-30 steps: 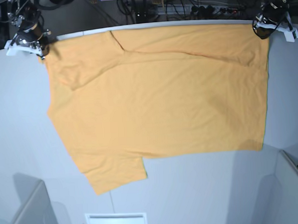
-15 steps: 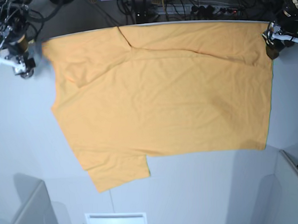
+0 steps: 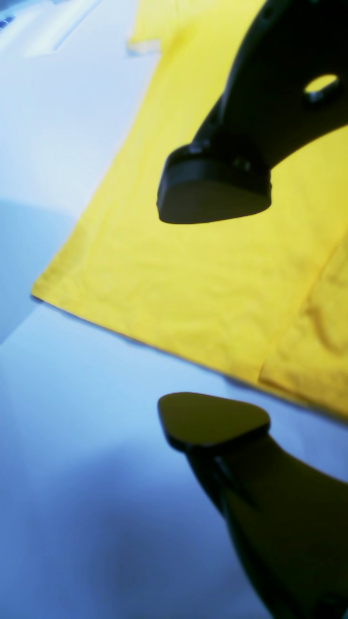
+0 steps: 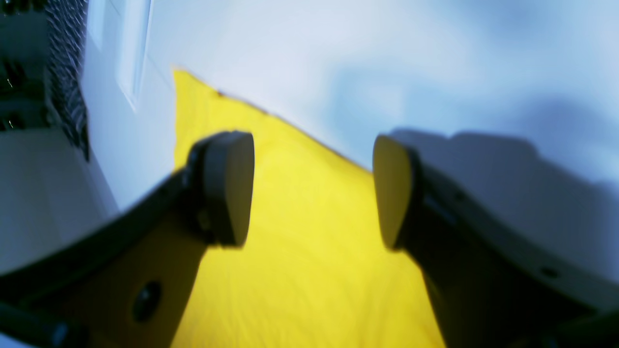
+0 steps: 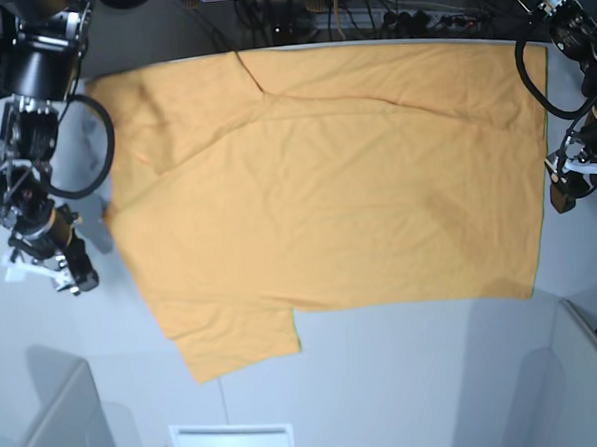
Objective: Fold the T-shirt properly
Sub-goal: 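Reach the right gripper to the hem corner and grasp it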
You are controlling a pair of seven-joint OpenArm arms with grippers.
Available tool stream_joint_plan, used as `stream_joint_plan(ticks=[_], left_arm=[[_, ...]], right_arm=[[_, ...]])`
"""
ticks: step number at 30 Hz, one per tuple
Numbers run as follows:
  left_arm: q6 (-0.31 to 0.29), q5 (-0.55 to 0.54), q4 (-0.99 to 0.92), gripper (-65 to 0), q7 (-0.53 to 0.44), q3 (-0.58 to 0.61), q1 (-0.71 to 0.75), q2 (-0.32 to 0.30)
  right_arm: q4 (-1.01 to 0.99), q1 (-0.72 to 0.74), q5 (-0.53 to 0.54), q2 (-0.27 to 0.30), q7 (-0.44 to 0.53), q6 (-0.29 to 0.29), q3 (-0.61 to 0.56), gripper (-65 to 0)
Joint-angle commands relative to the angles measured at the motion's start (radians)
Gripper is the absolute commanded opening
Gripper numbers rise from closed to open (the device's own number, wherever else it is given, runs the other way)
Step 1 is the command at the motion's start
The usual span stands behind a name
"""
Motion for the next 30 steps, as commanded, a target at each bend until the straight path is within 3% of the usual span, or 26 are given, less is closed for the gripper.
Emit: stream_joint_plan(ticks=[1, 6, 11, 15, 18, 22, 30], left_arm=[[-0.008, 0.021, 0.014, -12.7, -0.019, 0.018, -0.016, -0.017], [-0.009, 0.145, 0.013, -12.7, -0.022, 0.068, -0.036, -0.011], [-0.009, 0.145, -0.027, -12.7, -0.020, 0.065, -0.040, -0.014], [-0.009, 0.145, -0.052, -12.7, -0.022, 0.064, -0.037, -0.015], [-0.009, 0.147, -0.067, -12.7, -0.022, 0.062, -0.034, -0.017], [-0.009, 0.147, -0.069, -12.7, -0.022, 0.062, -0.036, -0.017], [-0.009, 0.147, -0.072, -12.7, -0.020, 0.064, -0.057, -0.015]], right_arm=[[-0.028, 0.061, 0.008, 0.031, 0.012, 0.035, -0.015, -28.4], [-0.333, 0.270, -0.016, 0.055, 0.029, 0.165, -0.129, -28.4], [-0.713, 0.480, -0.193, 0.029, 0.160, 0.365, -0.252, -28.2], [-0.997, 0.620, -0.275, 0.015, 0.266, 0.549, -0.267, -28.2], [-1.089, 0.681, -0.344, -0.002, 0.300, 0.635, -0.265, -27.5], [-1.099, 0.696, -0.452, -0.032, 0.303, 0.639, -0.259, -21.2], [-1.143, 0.696, -0.568, -0.058, 0.345, 0.639, -0.265, -20.4]])
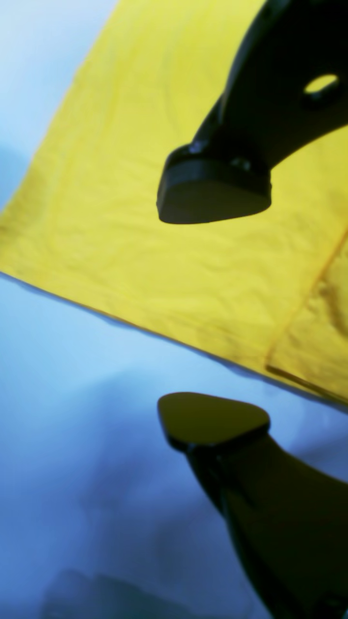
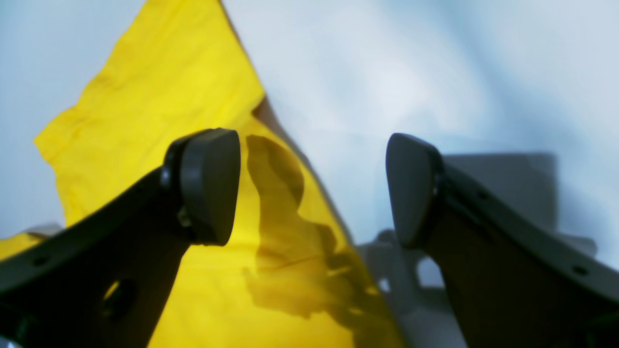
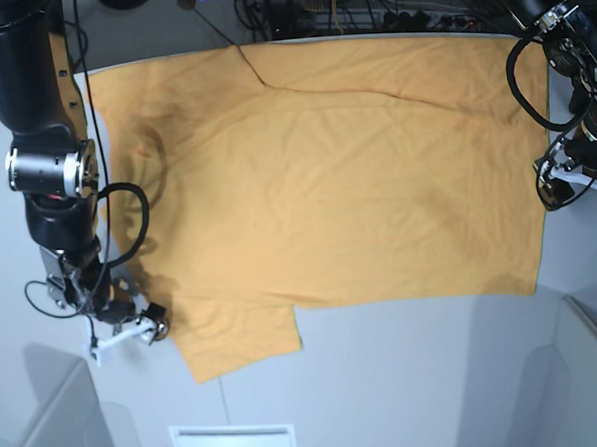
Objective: Fold the T-shirt properly
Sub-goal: 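Reach the right gripper to the hem corner and grasp it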
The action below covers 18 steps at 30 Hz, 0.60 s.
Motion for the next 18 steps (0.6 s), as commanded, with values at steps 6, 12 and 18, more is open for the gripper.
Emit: stream_joint_plan(ticks=[6, 12, 18], left_arm=[[-0.001, -0.004, 0.014, -12.7, -0.013, -0.005, -0.006, -0.017], [-0.001, -0.002, 0.012, -12.7, -0.014, -0.005, -0.008, -0.017], [-0.001, -0.002, 0.012, -12.7, -0.014, -0.005, -0.009, -0.019]], right_arm=[[-0.004, 0.029, -0.017, -0.011, -0.007, 0.004, 0.000, -21.0], [0.002, 0.029, -0.018, -0.044, -0.021, 0.008, -0.078, -21.2], [0.003, 0.029, -0.012, -0.063, 0.008, 0.006, -0.130, -27.5]])
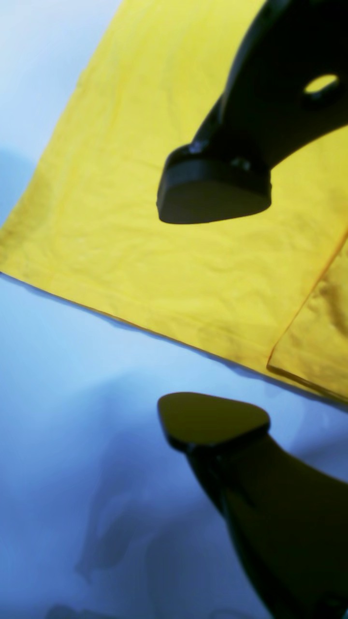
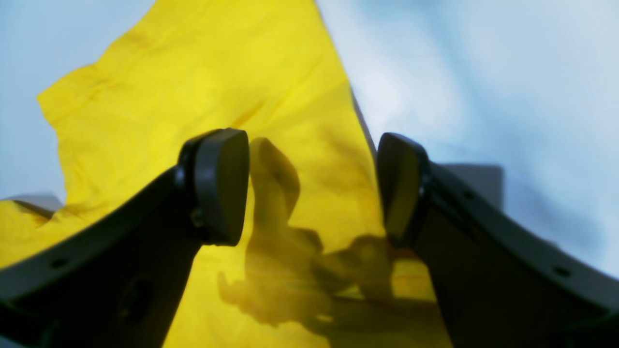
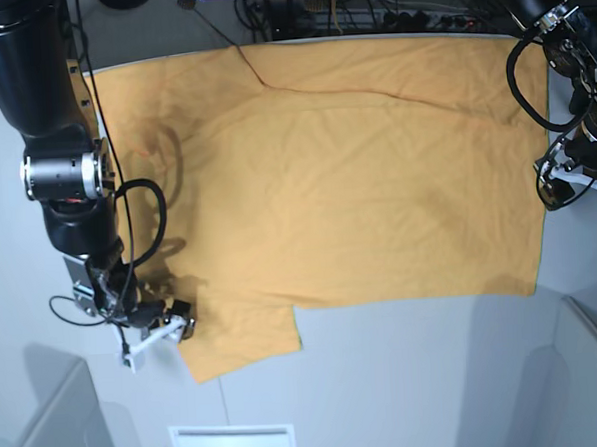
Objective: Fold the T-shirt properly
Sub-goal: 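Reach the right gripper to the hem corner and grasp it, then reach the left gripper to the other hem corner and grasp it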
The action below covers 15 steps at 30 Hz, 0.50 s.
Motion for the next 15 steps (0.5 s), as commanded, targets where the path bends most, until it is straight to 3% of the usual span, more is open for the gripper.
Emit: stream_joint_plan(ticks=[1, 5, 11, 13, 15], left_arm=[[-0.001, -0.004, 0.013, -12.7, -0.018, -0.005, -0.010, -0.019], [0.000, -0.004, 0.011, -12.7, -0.020, 0.000, -0.010, -0.029], [0.004, -0.001, -0.108, -12.8, -0.021, 0.006, -0.086, -0.037], [0.004, 0.055, -0.176, -13.5, -0.021, 0.027, -0.137, -0.062], [0.004, 0.140, -0.236, -18.4, -0.024, 0.093, -0.205, -0.077]], right_arm=[[0.003, 0.020, 0.004, 0.008, -0.023, 0.004, -0.001, -28.2], [0.003, 0.019, 0.004, 0.009, -0.023, 0.004, -0.006, -33.2], [0.003, 0.017, 0.002, 0.009, -0.023, 0.004, -0.009, -53.3], [0.003, 0.019, 0.002, 0.009, -0.023, 0.002, -0.009, -62.9], [0.003, 0.020, 0.002, 0.009, -0.023, -0.001, -0.009, -65.0]])
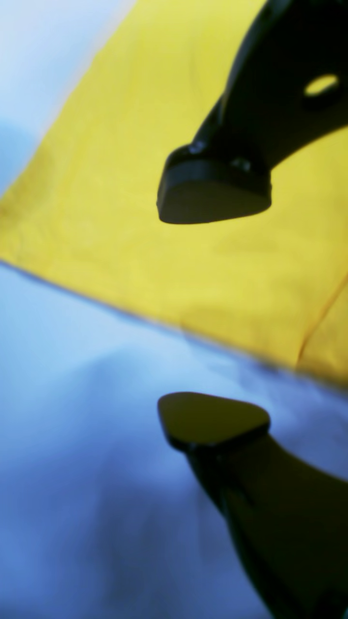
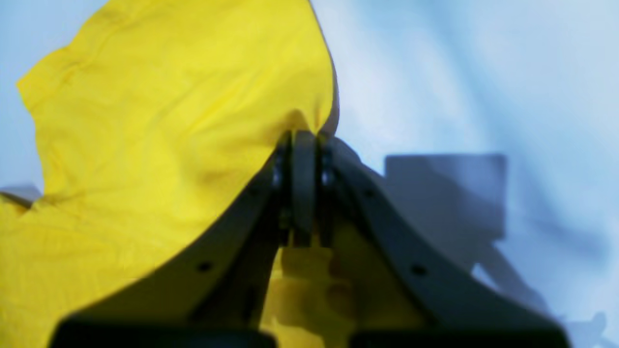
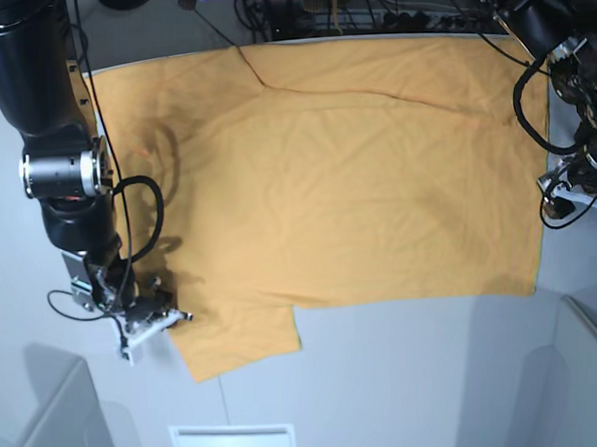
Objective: Fold the T-shirt properly
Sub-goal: 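Reach the left gripper to the other hem corner and grasp it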
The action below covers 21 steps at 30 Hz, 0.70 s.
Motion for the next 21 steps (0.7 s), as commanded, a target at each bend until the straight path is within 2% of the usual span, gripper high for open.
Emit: stream_joint_plan(ticks=[1, 4, 7, 9, 13, 15, 21], left_arm=[[-0.015, 0.016, -0.010, -22.4, -0.039, 0.037, -0.053, -0.025], [-0.017, 0.144, -0.128, -30.8, -0.134, 0.120, -0.155, -0.030], [-0.017, 0.229, -0.287, -32.3, -0.203, 0.181, -0.258, -0.032], [-0.017, 0.263, -0.418, -29.6, -0.247, 0.191, -0.336, -0.033], [-0.017, 0.288, -0.657, -16.0, -0.346, 0.201, -0.487, -0.053], [-0.017, 0.289, -0.751, -11.8, -0.390, 0.204, -0.544, -0.056], [-0.015, 0.280, -1.031, -10.7, -0.553, 0.408, -0.692, -0.085]], right_arm=[[0.007, 0.028, -0.001, 0.004, -0.010, -0.001, -0.001, -65.0], [0.007, 0.028, -0.001, 0.004, -0.010, -0.002, 0.004, -65.0], [0.007, 0.024, -0.001, 0.006, -0.014, -0.002, 0.004, -65.0], [0.002, 0.022, -0.001, 0.006, -0.014, -0.002, 0.004, -65.0], [0.002, 0.022, -0.001, 0.007, -0.014, -0.002, -0.004, -65.0], [0.002, 0.022, -0.001, 0.009, -0.016, -0.002, -0.004, -65.0], [0.002, 0.022, -0.001, 0.020, -0.016, -0.002, -0.001, -65.0]])
